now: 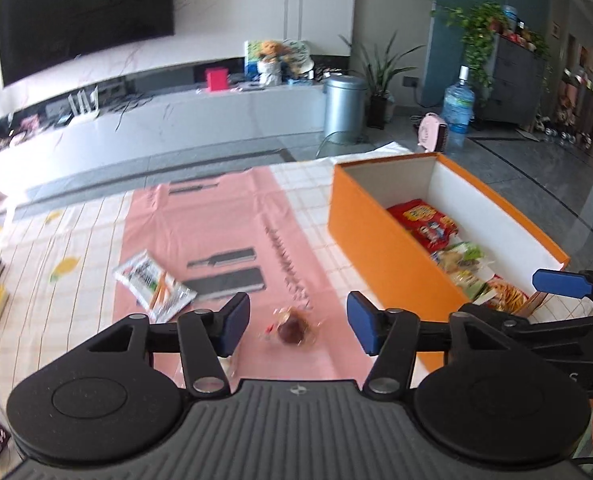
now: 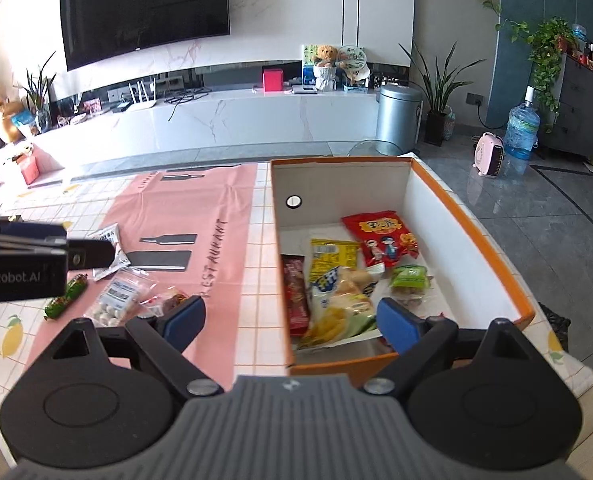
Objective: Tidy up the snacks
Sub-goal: 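Withdraw both open tools from the box back over the runner, then grasp the yogurt hawthorn ball pack with the left tool while the right tool grasps the red-wrapped candy, then carry the hawthorn pack and candy over the orange box and lower them inside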
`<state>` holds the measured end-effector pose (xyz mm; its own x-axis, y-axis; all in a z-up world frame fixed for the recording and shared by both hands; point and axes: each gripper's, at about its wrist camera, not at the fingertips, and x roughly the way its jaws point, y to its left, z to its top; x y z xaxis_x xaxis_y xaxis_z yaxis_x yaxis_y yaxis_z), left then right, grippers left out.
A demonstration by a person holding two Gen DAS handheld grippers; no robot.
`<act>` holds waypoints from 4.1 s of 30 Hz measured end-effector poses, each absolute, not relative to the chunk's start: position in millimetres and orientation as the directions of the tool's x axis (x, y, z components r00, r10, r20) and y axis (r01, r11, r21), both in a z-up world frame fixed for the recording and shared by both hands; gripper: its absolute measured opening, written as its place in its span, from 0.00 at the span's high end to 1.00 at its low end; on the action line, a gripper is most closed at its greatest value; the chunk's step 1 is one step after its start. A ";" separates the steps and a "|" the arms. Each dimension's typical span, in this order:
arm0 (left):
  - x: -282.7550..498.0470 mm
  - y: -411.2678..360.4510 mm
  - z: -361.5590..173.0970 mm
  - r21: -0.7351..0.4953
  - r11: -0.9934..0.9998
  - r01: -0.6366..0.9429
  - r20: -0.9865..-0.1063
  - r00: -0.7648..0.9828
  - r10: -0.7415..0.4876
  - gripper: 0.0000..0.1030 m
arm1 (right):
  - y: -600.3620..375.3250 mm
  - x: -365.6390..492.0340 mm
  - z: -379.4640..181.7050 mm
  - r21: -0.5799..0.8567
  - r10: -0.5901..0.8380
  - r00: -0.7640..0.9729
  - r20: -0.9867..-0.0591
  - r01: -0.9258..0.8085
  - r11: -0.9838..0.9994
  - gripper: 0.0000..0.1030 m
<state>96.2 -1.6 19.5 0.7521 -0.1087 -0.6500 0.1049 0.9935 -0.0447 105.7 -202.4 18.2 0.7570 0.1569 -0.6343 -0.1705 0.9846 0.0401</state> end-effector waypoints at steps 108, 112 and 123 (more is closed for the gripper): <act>105.9 31.8 -28.9 0.022 0.999 0.030 -0.747 0.665 -0.003 0.35 | -128.4 148.9 -49.3 0.206 0.334 0.670 -0.663 -0.265 0.942 0.70; 98.8 21.2 -14.4 0.018 0.999 0.048 -0.726 0.687 -0.020 0.35 | -140.2 134.1 -33.8 0.206 0.336 0.683 -0.648 -0.267 0.941 0.70; 95.8 -20.7 26.1 0.035 0.990 0.139 -0.676 0.732 -0.079 0.35 | -189.9 112.3 14.1 0.165 0.281 0.757 -0.590 -0.227 0.960 0.70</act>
